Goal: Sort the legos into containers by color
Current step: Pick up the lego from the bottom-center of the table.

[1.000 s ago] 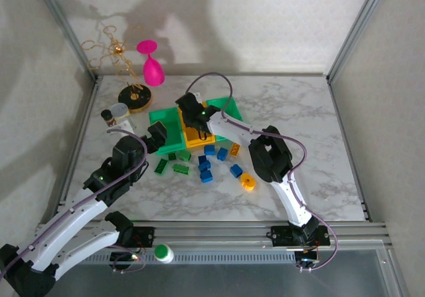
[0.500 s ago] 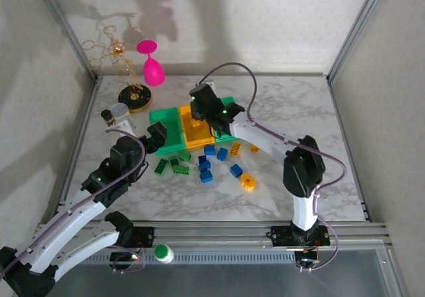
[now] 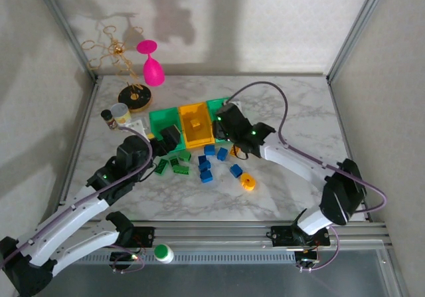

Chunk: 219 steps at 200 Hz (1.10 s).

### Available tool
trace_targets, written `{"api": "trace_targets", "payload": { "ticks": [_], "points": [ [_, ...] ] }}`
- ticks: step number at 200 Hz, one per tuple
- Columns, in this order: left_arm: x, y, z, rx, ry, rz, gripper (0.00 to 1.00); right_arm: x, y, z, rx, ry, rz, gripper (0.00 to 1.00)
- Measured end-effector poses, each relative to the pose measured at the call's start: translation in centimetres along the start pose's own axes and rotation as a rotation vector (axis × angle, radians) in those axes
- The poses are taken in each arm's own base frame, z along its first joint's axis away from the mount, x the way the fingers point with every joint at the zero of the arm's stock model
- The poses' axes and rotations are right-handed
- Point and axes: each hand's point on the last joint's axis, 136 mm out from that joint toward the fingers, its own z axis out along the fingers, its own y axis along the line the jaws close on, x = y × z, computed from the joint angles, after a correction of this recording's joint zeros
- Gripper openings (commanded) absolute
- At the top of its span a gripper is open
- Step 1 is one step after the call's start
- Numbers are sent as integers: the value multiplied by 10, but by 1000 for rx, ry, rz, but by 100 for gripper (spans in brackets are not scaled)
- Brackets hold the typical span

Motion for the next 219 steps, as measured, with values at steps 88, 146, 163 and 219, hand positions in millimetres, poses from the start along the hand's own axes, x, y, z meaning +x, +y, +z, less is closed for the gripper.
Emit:
{"api": "trace_targets", "payload": {
  "ticks": [88,146,163,219],
  "points": [
    [67,-39,-5,121,156,28,99,124,-68,-25,82,242,115,65],
    [83,-42,1,99,169,51,100,185,-81,-21,95,371,124,74],
    [83,-40,2,92,164,50,100,195,-84,-17,103,391,121,75],
    [82,-35,3,68,148,49,100,216,-63,-6,79,439,44,73]
  ]
}}
